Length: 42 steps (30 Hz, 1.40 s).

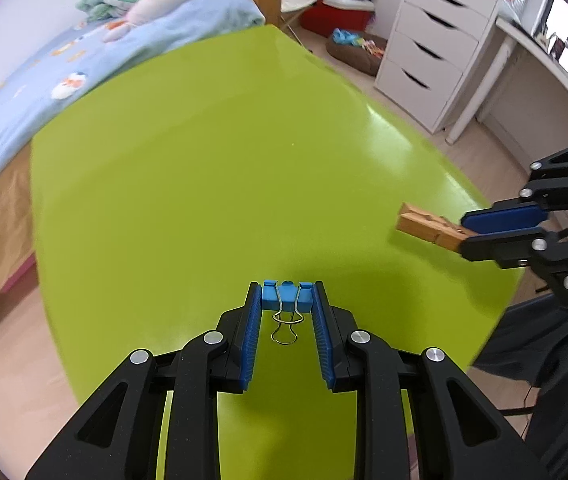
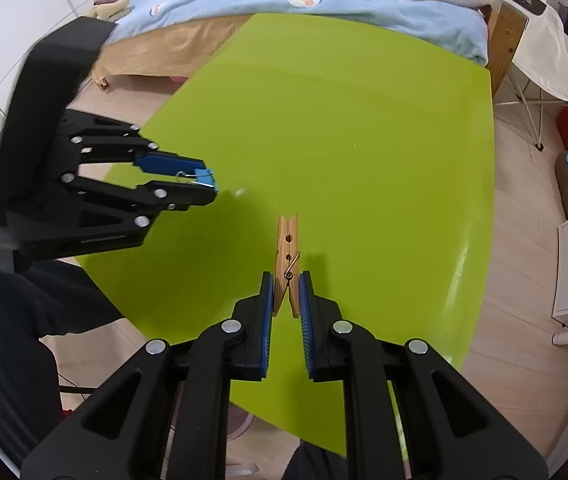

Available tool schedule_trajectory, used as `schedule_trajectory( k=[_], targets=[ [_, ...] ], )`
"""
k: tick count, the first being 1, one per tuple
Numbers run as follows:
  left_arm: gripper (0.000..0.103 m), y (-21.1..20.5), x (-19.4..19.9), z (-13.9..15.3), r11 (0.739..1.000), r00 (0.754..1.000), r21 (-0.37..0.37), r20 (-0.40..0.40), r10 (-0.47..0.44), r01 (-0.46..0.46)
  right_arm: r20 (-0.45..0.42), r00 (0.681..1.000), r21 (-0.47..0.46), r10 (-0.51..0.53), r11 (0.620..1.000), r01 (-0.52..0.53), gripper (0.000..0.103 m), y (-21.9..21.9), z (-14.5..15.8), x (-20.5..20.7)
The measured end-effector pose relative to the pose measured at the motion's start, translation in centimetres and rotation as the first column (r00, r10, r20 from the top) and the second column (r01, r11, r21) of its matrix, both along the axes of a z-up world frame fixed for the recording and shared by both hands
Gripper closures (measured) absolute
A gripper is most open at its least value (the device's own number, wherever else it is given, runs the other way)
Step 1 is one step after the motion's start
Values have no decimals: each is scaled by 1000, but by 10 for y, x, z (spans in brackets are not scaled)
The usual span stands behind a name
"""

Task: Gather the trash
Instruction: 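Carry clothespin and clip over the wastebasket and open both grippers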

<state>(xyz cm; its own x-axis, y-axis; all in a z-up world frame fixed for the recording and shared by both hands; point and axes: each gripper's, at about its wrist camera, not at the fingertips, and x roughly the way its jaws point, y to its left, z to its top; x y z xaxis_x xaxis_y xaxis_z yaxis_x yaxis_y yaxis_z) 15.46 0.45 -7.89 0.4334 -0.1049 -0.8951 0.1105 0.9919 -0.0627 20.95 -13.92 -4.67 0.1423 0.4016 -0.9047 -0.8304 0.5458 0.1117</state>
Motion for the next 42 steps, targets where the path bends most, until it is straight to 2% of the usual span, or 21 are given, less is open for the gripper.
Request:
schedule_trajectory(
  k=[8, 12, 18, 24, 32, 40, 41, 42],
  targets=[
    [78, -8, -57, 38, 999, 996, 12, 79, 33, -34, 57, 998, 59, 1, 998, -5, 91, -15, 32, -46],
    [78, -19, -93, 56, 999, 990, -5, 134, 39, -38, 73, 997, 98, 22, 995, -29, 91, -24, 46, -74],
    [78, -37, -134, 61, 998, 985, -39, 164, 46, -40, 85, 996, 129, 31, 991, -42, 91, -43, 56, -120],
    [78, -48, -165, 57, 997, 985, -52, 164, 59, -51, 57, 998, 141, 39, 989, -46, 91, -63, 51, -151],
    [78, -59, -200, 52, 996, 987, -74, 149, 66, -55, 10, 998, 105, 66, 992, -67, 91, -69, 30, -179],
    [78, -60, -211, 53, 995, 988, -86, 146, 58, -46, -44, 995, 105, 93, 991, -88, 89, -61, 17, -184],
    [78, -61, -211, 54, 995, 988, -85, 146, 57, -45, -48, 995, 107, 89, 991, -84, 82, -61, 17, -183],
    [78, -61, -211, 54, 995, 988, -87, 146, 56, -44, -45, 996, 109, 80, 991, -75, 52, -62, 17, -182]
  ],
)
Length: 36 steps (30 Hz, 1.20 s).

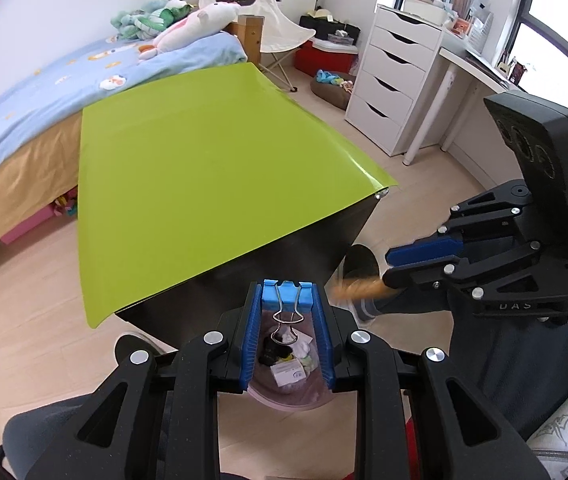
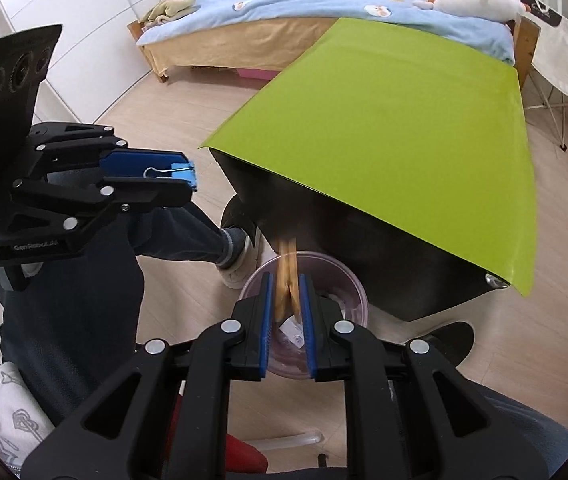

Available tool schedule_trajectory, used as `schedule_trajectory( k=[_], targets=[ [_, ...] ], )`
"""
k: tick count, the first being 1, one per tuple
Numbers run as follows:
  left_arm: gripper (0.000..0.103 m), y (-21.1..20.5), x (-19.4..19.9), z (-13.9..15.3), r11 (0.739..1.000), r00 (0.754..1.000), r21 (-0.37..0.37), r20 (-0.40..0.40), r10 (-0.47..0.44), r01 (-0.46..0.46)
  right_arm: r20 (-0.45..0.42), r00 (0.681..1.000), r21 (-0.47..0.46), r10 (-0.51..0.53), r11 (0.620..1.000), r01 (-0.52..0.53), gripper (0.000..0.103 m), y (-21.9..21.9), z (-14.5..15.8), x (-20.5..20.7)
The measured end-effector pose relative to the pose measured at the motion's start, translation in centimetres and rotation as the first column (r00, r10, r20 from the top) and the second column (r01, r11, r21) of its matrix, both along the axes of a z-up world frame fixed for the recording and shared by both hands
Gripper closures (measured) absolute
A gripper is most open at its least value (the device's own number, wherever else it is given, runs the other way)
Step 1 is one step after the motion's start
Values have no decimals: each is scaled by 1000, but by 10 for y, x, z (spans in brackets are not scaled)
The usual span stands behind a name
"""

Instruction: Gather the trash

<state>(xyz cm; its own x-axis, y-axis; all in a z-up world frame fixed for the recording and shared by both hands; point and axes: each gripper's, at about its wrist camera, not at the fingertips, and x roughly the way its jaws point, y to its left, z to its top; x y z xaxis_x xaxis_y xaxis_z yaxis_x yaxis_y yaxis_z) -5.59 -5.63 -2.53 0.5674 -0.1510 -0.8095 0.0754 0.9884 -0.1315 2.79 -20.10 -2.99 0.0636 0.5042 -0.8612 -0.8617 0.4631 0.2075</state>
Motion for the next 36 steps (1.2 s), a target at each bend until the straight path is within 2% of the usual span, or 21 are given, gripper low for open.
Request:
schedule_trajectory(
  k=[2, 4, 5, 13, 14, 15, 17, 20, 23, 36],
  targets=[
    [78, -2, -2, -1, 1000, 1000, -1, 0, -5, 5, 13, 1000, 14, -23, 1000, 23, 24, -2, 3, 1],
    [78, -4, 0, -2, 1000, 1000, -3, -3, -12, 12, 8, 999, 26, -50, 998, 49, 19, -6, 5, 5],
    [78, -5, 0, -2, 1000, 1000, -4, -5, -15, 15, 10, 997, 31, -70, 997, 70, 10, -9, 7, 7],
    [76, -17, 5, -8, 998, 998, -16, -27, -61, 61, 35, 986, 40, -166, 986, 164, 6, -29, 18, 17],
    [72, -18, 6, -9, 998, 997, -19, -31, -66, 65, 35, 984, 45, -177, 984, 175, 6, -32, 19, 18],
    [55, -19, 7, -10, 997, 997, -24, -33, -69, 68, 32, 983, 48, -181, 983, 180, 6, -33, 19, 20],
    [33, -20, 7, -11, 997, 997, -32, -29, -69, 68, 24, 981, 52, -194, 980, 193, 5, -37, 19, 21],
    [17, -19, 8, -14, 998, 998, -38, -32, -58, 57, 18, 980, 57, -200, 978, 199, 4, -40, 20, 21],
    [7, -17, 9, -14, 999, 999, -39, -31, -36, 35, 17, 980, 58, -200, 978, 199, 3, -41, 20, 20],
    [6, -4, 13, -17, 999, 998, -32, -46, 41, -42, 29, 974, 35, -225, 974, 224, 3, -34, 15, 24]
  ],
)
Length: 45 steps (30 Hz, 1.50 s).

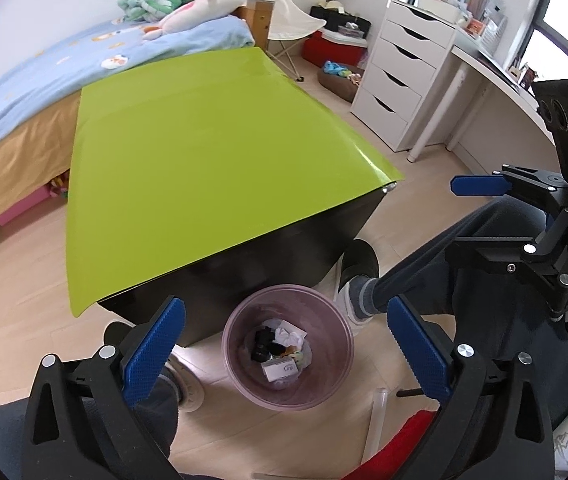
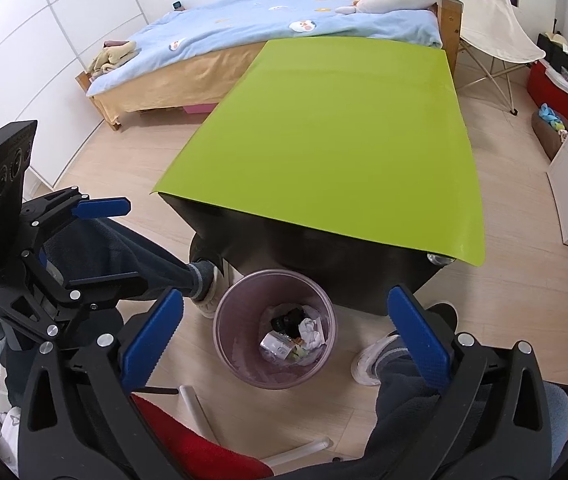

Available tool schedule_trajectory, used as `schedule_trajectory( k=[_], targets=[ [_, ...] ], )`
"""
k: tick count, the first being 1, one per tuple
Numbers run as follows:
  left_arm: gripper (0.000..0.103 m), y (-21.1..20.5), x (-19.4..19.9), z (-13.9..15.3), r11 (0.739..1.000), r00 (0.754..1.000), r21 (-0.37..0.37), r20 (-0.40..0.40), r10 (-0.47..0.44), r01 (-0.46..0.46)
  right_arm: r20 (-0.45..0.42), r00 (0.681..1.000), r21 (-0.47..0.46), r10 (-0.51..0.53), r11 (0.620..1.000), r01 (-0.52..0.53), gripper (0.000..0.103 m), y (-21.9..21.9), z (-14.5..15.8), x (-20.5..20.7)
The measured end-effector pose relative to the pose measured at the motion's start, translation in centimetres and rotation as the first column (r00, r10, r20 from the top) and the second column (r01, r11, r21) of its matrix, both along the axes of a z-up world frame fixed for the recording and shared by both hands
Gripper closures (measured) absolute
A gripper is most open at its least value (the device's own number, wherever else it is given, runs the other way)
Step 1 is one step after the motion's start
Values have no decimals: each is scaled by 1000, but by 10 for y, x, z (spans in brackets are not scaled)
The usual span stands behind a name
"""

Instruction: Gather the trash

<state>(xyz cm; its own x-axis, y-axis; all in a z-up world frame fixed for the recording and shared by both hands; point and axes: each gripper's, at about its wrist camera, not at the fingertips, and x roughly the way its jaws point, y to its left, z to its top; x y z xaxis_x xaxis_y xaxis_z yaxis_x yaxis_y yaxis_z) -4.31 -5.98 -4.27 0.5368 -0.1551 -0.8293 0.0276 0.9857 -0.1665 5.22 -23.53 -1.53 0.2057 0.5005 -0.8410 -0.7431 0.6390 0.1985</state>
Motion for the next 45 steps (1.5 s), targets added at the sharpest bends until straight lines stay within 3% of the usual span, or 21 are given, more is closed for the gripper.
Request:
schedule_trajectory(
  k=[16, 21, 45],
  targets=[
    [6, 43, 45, 23, 991, 987, 39, 95, 127, -132, 132, 989, 60, -70, 996, 63, 3, 35, 31, 51],
    [6, 63, 63, 26, 990, 983, -8, 124, 138, -138, 155, 984, 62, -92, 995, 83, 3, 48, 36, 72],
    [6, 73, 92, 8, 986, 978, 9, 128, 163, -166, 158, 984, 38, -86, 996, 80, 3, 71, 9, 95]
  ],
)
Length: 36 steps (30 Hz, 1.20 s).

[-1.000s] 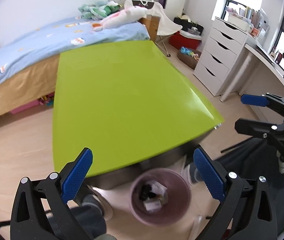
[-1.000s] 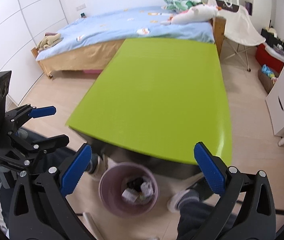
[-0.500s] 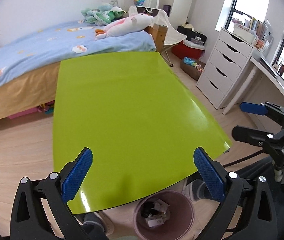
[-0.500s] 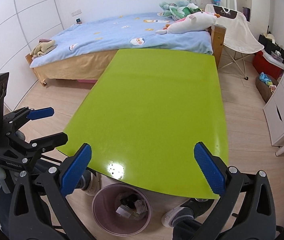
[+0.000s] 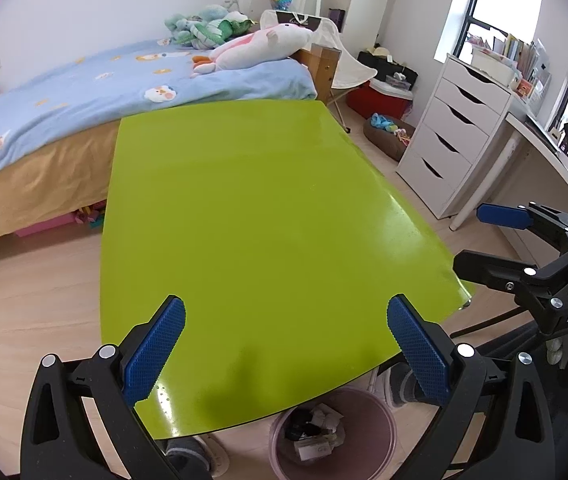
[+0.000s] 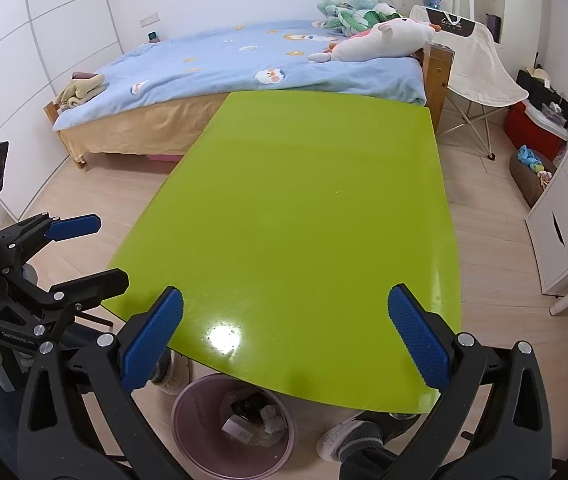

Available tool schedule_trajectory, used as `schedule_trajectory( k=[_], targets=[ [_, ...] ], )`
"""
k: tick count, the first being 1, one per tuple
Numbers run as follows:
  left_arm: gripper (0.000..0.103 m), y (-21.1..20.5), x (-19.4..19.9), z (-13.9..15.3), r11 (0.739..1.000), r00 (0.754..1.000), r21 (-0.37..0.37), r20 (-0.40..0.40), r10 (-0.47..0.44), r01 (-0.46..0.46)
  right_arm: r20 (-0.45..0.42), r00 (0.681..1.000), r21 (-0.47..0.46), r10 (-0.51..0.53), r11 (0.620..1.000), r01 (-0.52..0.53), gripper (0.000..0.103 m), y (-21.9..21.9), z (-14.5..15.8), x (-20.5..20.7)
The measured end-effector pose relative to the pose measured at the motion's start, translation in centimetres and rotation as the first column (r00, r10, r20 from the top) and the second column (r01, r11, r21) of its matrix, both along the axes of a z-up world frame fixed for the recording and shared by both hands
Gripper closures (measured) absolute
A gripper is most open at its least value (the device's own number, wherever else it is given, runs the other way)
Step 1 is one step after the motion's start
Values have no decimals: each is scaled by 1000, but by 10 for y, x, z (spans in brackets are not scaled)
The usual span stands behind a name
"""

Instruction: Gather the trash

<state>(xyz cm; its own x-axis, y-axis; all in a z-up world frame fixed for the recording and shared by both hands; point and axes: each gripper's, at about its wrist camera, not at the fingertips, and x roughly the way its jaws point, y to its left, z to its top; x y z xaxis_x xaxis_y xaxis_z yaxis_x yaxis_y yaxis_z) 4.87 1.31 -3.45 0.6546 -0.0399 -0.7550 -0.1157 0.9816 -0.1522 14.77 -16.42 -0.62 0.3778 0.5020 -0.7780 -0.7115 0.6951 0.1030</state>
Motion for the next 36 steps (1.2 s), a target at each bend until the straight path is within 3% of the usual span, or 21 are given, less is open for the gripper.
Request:
schedule_trajectory(
  k=[36],
  targets=[
    [6, 0, 2, -4, 1000, 1000, 28, -13, 9, -9, 7, 1000, 0, -2, 1000, 2, 3, 1, -1, 0]
  ],
)
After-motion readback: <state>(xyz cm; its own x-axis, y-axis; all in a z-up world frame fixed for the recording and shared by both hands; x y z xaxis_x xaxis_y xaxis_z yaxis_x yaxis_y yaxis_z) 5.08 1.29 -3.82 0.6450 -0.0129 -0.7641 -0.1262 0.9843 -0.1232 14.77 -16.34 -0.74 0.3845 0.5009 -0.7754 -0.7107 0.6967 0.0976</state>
